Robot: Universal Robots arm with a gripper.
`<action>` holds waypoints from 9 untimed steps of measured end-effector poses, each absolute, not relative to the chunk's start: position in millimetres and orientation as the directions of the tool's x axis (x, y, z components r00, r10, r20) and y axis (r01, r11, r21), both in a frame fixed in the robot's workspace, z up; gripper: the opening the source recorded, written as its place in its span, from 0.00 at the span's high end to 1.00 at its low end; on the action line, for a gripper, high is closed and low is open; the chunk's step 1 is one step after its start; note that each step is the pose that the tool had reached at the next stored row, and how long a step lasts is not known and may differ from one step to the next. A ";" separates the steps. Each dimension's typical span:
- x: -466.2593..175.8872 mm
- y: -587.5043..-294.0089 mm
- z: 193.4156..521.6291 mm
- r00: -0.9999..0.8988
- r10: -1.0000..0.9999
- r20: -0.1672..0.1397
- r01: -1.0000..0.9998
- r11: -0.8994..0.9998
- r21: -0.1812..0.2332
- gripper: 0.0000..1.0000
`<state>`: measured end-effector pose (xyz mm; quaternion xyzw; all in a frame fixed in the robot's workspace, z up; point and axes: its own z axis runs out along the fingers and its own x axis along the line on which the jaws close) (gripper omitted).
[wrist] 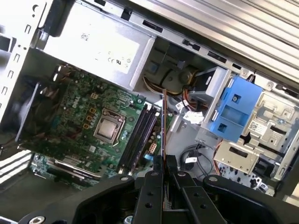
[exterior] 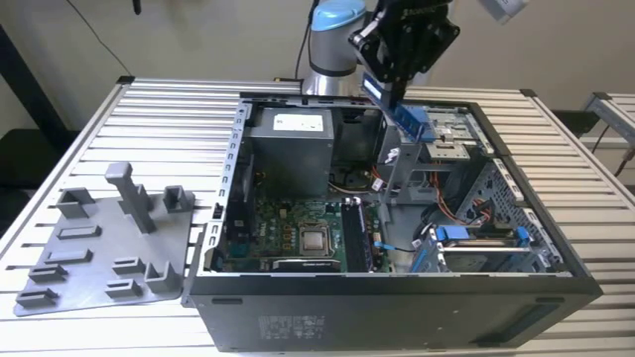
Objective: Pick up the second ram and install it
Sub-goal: 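Insert the second ram into the second slot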
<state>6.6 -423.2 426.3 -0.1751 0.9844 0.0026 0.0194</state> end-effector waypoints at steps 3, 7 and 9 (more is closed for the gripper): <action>6.6 -423.2 425.5 -0.956 -0.292 -0.039 -0.293 0.956 -0.002 0.86; 6.6 -423.2 424.4 -0.974 -0.222 -0.039 -0.222 0.975 -0.002 0.86; 6.7 -423.2 424.0 -0.982 -0.187 -0.039 -0.187 0.982 -0.002 0.86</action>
